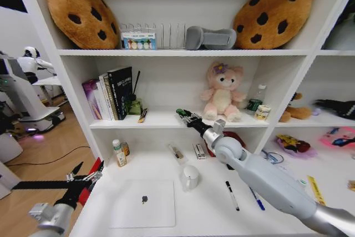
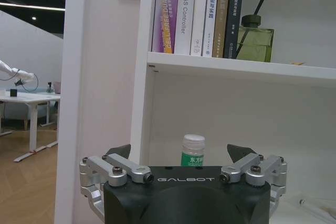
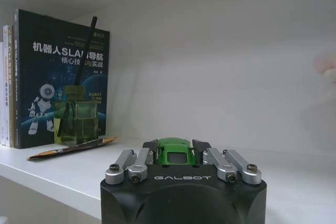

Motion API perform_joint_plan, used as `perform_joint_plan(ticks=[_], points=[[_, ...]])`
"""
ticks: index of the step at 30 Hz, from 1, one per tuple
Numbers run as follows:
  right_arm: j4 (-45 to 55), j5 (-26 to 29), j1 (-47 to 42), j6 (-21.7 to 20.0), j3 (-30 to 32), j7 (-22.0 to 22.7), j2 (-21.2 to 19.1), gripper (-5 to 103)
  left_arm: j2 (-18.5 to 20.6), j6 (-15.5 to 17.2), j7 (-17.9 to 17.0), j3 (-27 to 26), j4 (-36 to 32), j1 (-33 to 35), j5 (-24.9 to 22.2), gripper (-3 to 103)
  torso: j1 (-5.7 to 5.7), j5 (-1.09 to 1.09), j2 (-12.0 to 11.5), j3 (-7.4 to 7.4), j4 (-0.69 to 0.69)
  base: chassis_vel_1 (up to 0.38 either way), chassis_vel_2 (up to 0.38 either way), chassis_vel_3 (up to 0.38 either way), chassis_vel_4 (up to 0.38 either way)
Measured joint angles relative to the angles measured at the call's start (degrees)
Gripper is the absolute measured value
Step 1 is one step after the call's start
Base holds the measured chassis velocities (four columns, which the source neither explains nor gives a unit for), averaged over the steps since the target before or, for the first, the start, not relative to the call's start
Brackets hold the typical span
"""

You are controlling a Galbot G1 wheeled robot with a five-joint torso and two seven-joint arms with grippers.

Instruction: Organize the objects on the table.

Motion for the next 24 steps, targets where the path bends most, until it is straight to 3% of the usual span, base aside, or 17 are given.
perform_joint_plan(ticks=[10,12,18,24], points=[[-1.9,0.2,3.2,-0.5,-2.3,1.0,1.0,33,0.0,0.0,0.0,0.0,0.0,0.0,0.0,100,0.00,0.00,0.0,0.00,0.00,0.000,0.000,0.000,0.000],[-1.9,0.3,3.3,-0.6,-2.3,1.2,1.1,37,0.0,0.0,0.0,0.0,0.0,0.0,0.0,100,0.00,-0.01,0.0,0.00,0.00,0.000,0.000,0.000,0.000],[-1.5,0.8,3.0,-0.9,-1.7,2.3,1.2,64,0.0,0.0,0.0,0.0,0.0,0.0,0.0,100,0.00,0.00,0.0,0.00,0.00,0.000,0.000,0.000,0.000],[1.9,1.7,1.7,-1.5,0.9,3.8,0.5,80,0.0,0.0,0.0,0.0,0.0,0.0,0.0,100,0.00,0.00,0.0,0.00,0.01,0.000,0.000,0.000,0.000]])
